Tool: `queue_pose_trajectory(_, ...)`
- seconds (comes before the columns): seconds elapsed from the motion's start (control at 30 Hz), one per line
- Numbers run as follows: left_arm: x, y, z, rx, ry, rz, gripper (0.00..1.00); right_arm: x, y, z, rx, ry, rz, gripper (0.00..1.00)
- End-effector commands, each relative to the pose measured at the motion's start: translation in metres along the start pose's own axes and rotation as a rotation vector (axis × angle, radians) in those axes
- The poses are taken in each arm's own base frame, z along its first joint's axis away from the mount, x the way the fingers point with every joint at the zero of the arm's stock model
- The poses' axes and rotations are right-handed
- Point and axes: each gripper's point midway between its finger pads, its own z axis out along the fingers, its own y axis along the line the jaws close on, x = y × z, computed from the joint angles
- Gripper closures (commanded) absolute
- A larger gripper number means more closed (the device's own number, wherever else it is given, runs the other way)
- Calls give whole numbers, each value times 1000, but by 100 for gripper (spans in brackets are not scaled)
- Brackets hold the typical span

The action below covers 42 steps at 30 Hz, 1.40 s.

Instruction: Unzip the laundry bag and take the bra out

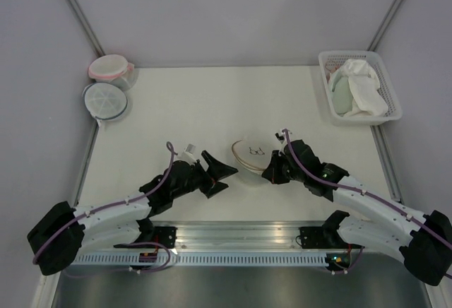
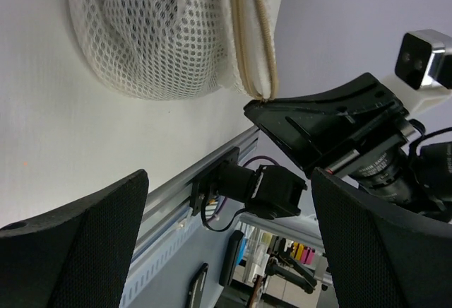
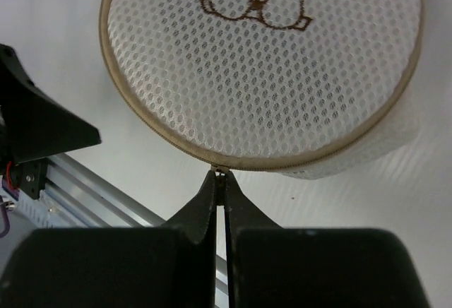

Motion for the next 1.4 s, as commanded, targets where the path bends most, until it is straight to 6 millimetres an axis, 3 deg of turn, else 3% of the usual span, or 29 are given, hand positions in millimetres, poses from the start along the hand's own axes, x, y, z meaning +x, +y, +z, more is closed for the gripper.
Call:
queue_pose_trajectory(0.0, 3, -43, 16, 125, 12, -32, 0, -4, 25, 0, -121, -4, -39, 99)
queue_pose_trajectory(0.07, 11, -56, 25, 148, 38, -29, 0, -4, 32, -2, -149, -5, -47, 100)
queue_pose_trajectory(0.1, 14, -50, 33, 126, 47, -31, 0, -3, 34, -1, -160, -1, -51, 100)
queue_pose_trajectory(0.2, 11, -61, 40, 183, 23, -53, 0, 2, 43, -3, -203, 20, -74, 99)
queue_pose_trajectory(0.43, 13, -52, 59, 136, 7, -27, 0, 16, 47, -7, -228, 65, -132, 100)
queue_pose_trajectory(0.53, 18, -43, 69, 98, 33, -21, 5, 18, 49, -9, -244, 75, -146, 100)
queue_pose_trajectory(0.57, 19, -38, 73, 90, 38, -18, 10, 19, 49, -9, -242, 80, -148, 100)
queue_pose_trajectory(0.63, 19, -47, 75, 140, 41, -6, 35, 21, 49, -11, -245, 92, -155, 100)
queue_pose_trajectory(0.67, 22, -44, 78, 139, 53, -2, 60, 22, 49, -11, -246, 96, -161, 99)
queue_pose_trajectory(0.77, 25, -44, 81, 151, 74, -4, 96, 22, 47, -14, -236, 103, -164, 100)
queue_pose_trajectory(0.9, 25, -36, 80, 139, 72, -20, 98, 27, 34, -17, -166, 138, -166, 100)
queue_pose_trajectory(1.03, 15, -31, 70, 139, 50, -13, 98, 25, -7, -18, 75, 133, -150, 100)
queue_pose_trajectory(1.1, 8, -29, 62, 131, 37, 7, 98, 24, -18, -20, 148, 127, -113, 100)
queue_pose_trajectory(1.2, 4, -19, 56, 76, 54, 76, 98, 10, -39, -26, 307, 75, -79, 100)
queue_pose_trajectory(1.37, 21, -26, 43, 17, 212, 254, 98, -30, -61, -32, 497, -73, -83, 100)
